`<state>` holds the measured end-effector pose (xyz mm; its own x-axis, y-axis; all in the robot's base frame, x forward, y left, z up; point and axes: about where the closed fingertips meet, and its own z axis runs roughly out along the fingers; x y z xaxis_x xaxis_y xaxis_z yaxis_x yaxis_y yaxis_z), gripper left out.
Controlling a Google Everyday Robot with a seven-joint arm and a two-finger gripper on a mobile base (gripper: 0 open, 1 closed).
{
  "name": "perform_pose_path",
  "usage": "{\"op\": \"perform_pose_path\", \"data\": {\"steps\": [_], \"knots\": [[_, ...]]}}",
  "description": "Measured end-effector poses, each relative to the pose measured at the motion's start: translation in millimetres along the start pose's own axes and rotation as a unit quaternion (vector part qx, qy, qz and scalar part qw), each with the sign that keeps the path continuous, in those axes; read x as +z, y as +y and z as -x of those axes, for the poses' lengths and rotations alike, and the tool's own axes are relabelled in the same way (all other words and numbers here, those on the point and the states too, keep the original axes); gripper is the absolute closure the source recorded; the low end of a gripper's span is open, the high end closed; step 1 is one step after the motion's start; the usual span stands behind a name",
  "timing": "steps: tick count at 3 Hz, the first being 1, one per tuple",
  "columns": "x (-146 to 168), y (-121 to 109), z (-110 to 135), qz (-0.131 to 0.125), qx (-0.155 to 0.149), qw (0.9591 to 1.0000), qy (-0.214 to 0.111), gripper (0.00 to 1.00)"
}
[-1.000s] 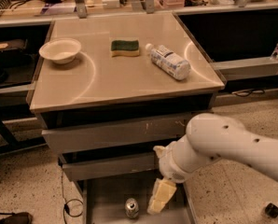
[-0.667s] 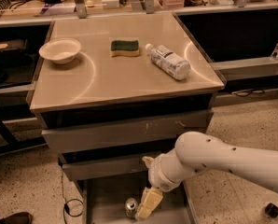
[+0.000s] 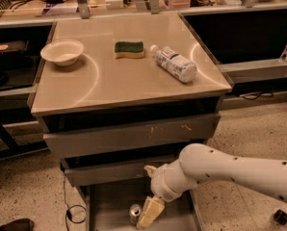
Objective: Pick 7up can from bottom drawer and place on counter
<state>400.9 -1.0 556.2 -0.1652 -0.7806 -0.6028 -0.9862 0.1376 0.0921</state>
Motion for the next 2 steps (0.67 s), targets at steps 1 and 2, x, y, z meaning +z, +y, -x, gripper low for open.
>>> {"op": "perform_pose_path", "data": {"steps": [1, 2], "knots": [[56.2, -21.3, -27.4, -0.003, 0.002, 0.9996, -0.027, 0.00], [109.5, -34.5, -58.3, 0.006, 0.019, 0.9985, -0.051, 0.00]]}}
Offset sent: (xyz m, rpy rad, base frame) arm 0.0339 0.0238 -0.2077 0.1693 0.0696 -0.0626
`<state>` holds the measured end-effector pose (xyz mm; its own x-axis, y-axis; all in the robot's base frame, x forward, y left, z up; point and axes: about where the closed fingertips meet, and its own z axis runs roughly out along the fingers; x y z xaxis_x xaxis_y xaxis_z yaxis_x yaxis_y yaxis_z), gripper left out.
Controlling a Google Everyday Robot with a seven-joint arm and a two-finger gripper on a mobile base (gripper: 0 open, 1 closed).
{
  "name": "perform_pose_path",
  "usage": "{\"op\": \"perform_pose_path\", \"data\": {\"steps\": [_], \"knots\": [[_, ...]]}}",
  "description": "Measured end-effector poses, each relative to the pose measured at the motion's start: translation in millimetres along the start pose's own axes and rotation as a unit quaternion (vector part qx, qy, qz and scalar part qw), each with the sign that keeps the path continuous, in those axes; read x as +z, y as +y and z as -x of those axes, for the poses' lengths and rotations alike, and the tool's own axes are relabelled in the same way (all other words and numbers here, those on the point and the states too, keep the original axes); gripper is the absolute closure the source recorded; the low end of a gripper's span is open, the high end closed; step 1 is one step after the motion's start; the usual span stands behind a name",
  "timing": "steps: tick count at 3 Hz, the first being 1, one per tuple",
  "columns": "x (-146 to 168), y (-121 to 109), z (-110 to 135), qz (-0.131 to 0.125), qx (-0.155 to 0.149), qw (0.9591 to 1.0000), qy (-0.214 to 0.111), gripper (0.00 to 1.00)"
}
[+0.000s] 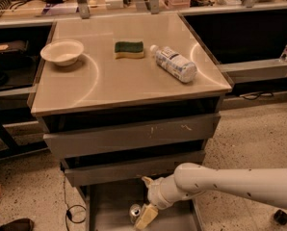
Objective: Pick 7up can from bottom drawer and place on counter
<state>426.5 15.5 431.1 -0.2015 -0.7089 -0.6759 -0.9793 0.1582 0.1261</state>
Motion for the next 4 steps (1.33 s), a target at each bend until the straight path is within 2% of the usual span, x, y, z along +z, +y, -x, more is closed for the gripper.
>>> {"op": "perform_pose_path", "data": {"steps": [1, 2, 3, 4], "knots": [[18.1, 11.1, -11.1, 0.019, 0.016, 0.9997, -0.006, 0.00], [18.2, 11.2, -11.1, 0.019, 0.016, 0.9997, -0.006, 0.00], [40.3, 8.6, -25.9, 0.020, 0.026, 0.9994, -0.010, 0.00], [74.4, -8.9, -57.9, 0.007, 0.055, 0.9981, -0.027, 0.00]]}}
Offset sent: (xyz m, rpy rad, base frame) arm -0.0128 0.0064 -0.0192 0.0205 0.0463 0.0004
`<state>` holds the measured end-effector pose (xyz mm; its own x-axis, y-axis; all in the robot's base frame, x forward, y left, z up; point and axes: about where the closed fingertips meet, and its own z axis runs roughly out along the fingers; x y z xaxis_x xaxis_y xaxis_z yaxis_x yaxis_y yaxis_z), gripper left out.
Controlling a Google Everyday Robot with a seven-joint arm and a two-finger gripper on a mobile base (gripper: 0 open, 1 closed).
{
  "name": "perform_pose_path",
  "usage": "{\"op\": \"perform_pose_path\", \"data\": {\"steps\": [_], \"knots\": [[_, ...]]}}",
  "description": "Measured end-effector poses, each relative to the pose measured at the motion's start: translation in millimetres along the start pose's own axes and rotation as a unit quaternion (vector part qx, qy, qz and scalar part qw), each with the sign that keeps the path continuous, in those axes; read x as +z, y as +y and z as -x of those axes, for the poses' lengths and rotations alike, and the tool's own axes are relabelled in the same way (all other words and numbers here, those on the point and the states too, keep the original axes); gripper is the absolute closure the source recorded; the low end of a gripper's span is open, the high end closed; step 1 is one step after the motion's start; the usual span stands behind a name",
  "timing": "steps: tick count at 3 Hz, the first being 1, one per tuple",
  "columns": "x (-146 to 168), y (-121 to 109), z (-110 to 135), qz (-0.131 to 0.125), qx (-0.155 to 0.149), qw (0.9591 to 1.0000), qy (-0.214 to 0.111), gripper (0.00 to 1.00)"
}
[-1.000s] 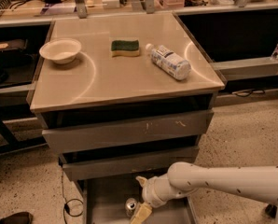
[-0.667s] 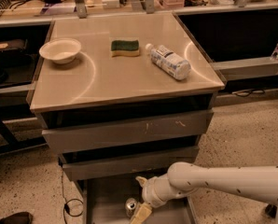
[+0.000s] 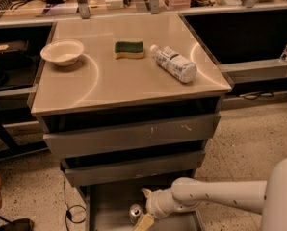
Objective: Pick 7up can from bottom drawer and place on counter
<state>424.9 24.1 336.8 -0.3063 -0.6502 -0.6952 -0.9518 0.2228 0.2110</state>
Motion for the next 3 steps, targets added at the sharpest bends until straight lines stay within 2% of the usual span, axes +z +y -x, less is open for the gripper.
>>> {"op": "perform_pose_path", "data": {"steps": [2, 3], "knots": [[57.1, -34.6, -52.1, -0.005, 0.041, 0.9990, -0.015, 0.00], [60.8, -36.9, -54.3, -0.006, 0.046, 0.9988, -0.017, 0.00]]}}
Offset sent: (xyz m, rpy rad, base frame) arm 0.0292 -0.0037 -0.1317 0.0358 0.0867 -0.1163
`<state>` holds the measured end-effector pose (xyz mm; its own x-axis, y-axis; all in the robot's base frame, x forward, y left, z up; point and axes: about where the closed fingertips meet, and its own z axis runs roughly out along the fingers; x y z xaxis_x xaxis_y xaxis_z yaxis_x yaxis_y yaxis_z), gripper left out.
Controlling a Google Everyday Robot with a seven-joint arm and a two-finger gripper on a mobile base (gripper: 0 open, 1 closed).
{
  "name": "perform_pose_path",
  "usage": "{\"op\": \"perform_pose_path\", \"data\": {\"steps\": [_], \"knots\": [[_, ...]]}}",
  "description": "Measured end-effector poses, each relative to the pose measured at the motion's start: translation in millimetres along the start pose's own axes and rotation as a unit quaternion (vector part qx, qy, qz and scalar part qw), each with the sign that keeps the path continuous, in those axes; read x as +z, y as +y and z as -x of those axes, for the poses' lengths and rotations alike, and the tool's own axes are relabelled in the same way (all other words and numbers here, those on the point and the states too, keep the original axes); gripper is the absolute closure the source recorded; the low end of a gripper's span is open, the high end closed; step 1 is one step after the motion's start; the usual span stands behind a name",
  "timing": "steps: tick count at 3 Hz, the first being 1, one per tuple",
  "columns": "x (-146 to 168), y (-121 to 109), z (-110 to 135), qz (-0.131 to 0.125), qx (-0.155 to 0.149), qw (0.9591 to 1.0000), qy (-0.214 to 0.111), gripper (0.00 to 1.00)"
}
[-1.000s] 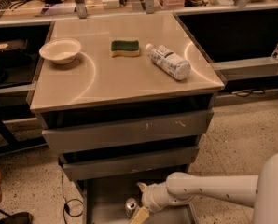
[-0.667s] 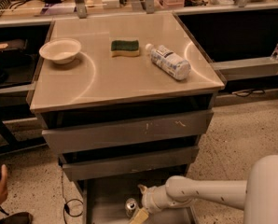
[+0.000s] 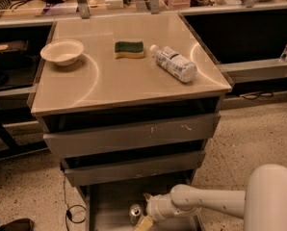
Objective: Pick 7up can from bottom drawer and place on counter
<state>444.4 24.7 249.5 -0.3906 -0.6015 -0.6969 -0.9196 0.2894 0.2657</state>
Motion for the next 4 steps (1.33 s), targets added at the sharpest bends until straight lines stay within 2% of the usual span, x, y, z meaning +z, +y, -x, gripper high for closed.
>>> {"op": "perform_pose_path", "data": {"steps": [1, 3, 4], "knots": [[2.1, -1.1, 0.3, 0.000, -0.006, 1.0000, -0.008, 0.00], [26.3, -35.8, 4.8, -0.016, -0.028, 0.9986, -0.041, 0.00], [40.7, -42.9, -1.6, -0.020, -0.028, 0.9983, -0.048, 0.00]]}}
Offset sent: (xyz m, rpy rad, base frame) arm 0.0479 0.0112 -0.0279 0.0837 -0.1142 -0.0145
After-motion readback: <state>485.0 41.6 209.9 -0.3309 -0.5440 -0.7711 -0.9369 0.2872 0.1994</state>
